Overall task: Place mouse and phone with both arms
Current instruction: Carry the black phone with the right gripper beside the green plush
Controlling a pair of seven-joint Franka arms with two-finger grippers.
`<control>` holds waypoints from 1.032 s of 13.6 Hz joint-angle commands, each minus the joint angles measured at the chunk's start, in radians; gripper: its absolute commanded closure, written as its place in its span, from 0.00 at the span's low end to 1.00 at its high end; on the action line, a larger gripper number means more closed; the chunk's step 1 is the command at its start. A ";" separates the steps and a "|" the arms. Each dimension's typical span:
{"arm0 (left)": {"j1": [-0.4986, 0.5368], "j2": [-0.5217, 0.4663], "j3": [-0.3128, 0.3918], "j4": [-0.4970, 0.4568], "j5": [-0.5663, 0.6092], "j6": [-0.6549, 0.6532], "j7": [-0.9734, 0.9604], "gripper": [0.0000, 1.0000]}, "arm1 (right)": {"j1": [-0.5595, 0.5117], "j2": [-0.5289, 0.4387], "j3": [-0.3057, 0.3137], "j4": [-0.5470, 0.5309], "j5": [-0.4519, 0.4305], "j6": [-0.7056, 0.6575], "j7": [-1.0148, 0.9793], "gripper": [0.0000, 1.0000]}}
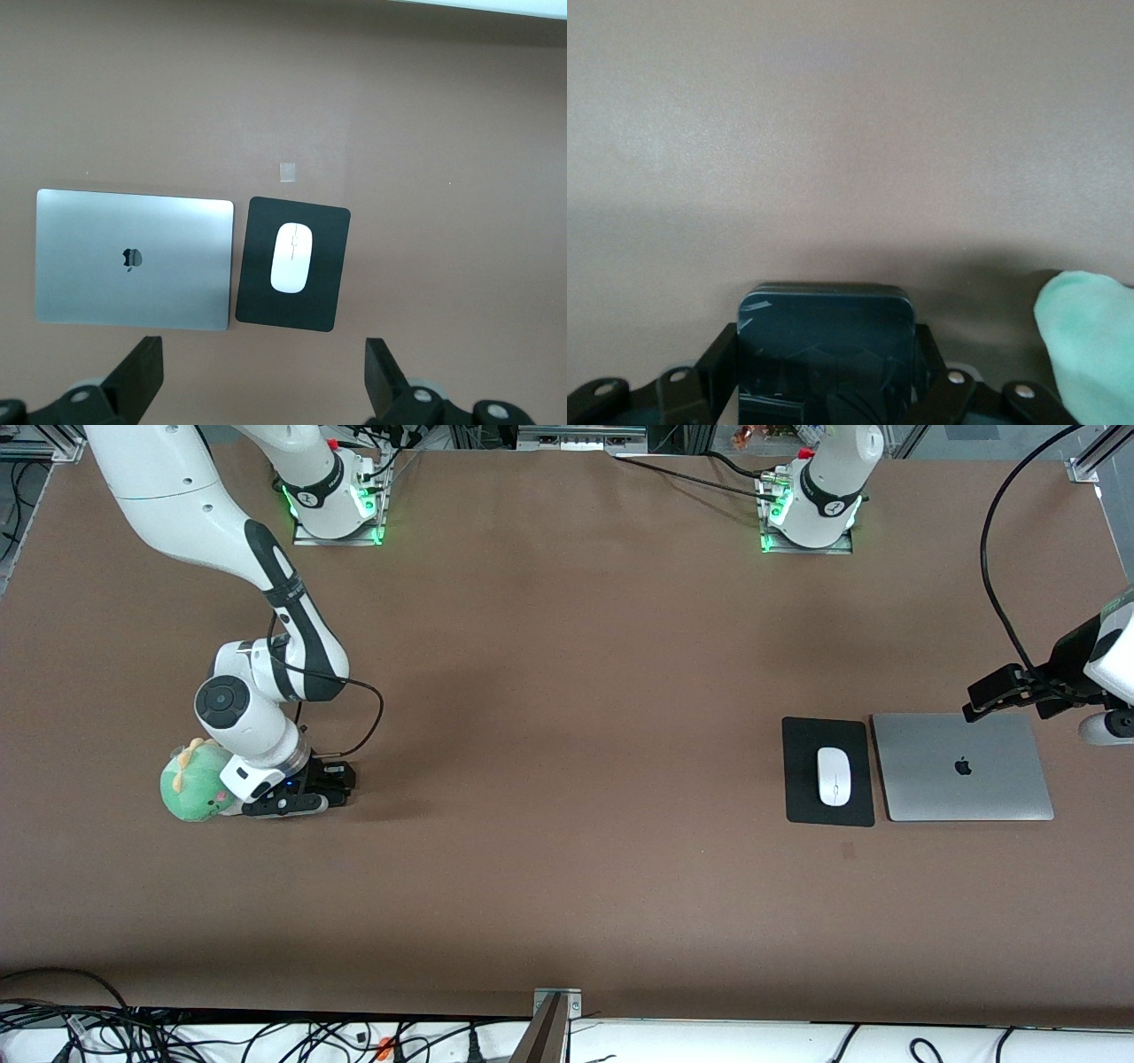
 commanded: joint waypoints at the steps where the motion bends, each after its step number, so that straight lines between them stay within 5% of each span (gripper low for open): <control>1: 0.001 0.010 -0.001 0.033 -0.013 -0.026 0.021 0.00 | -0.015 -0.037 0.015 -0.036 0.014 0.016 -0.023 0.00; 4: 0.004 0.006 0.001 0.033 -0.012 -0.027 0.019 0.00 | -0.015 -0.046 0.019 -0.015 0.014 -0.012 -0.028 0.00; 8: 0.009 0.003 0.002 0.033 -0.010 -0.027 0.019 0.00 | -0.015 -0.083 0.020 0.097 0.081 -0.215 -0.029 0.00; 14: 0.010 0.001 0.001 0.033 -0.010 -0.029 0.019 0.00 | -0.016 -0.267 -0.009 0.166 0.088 -0.501 -0.031 0.00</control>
